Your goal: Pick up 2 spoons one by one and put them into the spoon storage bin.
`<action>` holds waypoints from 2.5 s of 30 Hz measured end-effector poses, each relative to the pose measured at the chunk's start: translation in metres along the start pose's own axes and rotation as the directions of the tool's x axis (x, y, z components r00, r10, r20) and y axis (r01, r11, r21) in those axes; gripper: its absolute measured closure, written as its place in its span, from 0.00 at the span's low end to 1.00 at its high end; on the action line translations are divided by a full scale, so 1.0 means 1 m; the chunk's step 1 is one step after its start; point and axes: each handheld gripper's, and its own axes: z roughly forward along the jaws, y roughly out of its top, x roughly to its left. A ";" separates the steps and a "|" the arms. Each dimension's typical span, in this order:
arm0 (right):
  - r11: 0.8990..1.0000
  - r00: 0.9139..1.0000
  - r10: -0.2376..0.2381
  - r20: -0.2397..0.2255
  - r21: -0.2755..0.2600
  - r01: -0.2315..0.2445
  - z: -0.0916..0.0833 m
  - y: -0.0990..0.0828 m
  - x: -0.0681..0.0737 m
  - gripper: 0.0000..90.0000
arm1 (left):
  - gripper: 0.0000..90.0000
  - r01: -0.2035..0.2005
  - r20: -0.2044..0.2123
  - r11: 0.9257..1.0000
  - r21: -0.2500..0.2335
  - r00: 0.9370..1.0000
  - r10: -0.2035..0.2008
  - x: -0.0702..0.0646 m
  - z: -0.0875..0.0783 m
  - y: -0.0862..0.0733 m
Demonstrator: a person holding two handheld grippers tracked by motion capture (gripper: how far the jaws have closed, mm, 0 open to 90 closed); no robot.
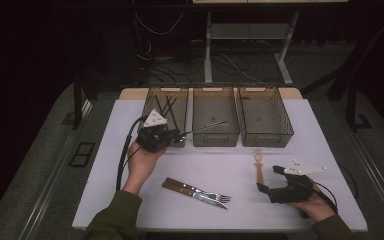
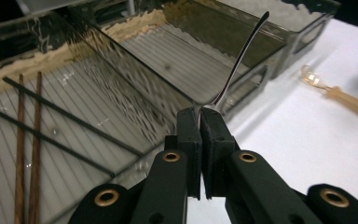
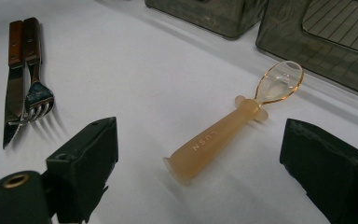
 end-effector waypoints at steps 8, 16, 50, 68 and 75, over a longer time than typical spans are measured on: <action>1.000 1.000 0.006 -0.005 -0.002 -0.006 -0.001 0.000 0.000 0.13 | 0.96 -0.019 -0.041 1.000 0.025 0.999 0.020 -0.002 0.027 0.022; 1.000 1.000 0.003 -0.009 -0.005 -0.003 -0.002 0.000 0.000 0.13 | 0.96 -0.002 -0.090 1.000 0.017 0.996 0.003 0.000 0.050 0.036; 1.000 1.000 -0.004 -0.020 -0.008 0.004 -0.003 0.000 0.000 0.13 | 0.79 0.060 -0.128 0.995 0.077 0.991 -0.049 0.000 0.092 0.040; 0.999 0.999 0.014 -0.031 0.031 -0.013 -0.002 0.001 -0.001 0.13 | 0.46 0.000 0.062 0.998 0.061 0.998 -0.004 -0.009 0.052 0.029; 0.997 0.998 0.048 -0.042 0.061 -0.045 -0.004 0.006 -0.004 0.13 | 0.37 0.008 0.118 1.000 0.018 0.993 -0.010 -0.018 0.026 0.012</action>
